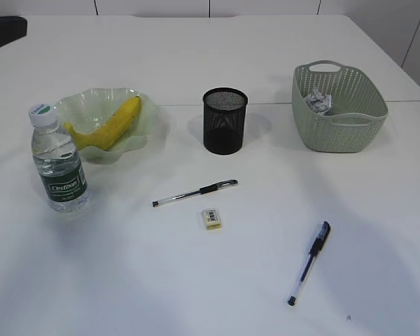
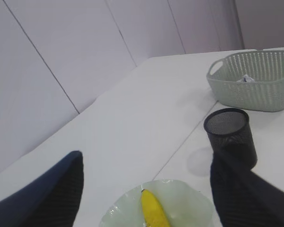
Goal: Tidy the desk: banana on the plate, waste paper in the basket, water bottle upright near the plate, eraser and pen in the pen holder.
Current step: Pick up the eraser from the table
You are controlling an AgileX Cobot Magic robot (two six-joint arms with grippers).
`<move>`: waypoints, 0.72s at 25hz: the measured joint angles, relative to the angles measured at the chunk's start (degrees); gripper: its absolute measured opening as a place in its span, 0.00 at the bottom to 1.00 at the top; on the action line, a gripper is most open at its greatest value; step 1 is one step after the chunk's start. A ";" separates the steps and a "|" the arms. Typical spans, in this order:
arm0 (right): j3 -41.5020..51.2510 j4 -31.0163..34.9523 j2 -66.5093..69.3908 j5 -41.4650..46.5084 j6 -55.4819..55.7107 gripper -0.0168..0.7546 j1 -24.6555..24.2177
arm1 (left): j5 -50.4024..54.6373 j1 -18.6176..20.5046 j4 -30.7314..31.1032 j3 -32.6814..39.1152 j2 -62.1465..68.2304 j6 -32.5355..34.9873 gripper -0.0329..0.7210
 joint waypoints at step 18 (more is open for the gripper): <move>0.00 8.19 -1.67 0.00 0.33 0.78 0.00 | -5.22 0.00 0.00 0.13 -10.92 -17.03 0.65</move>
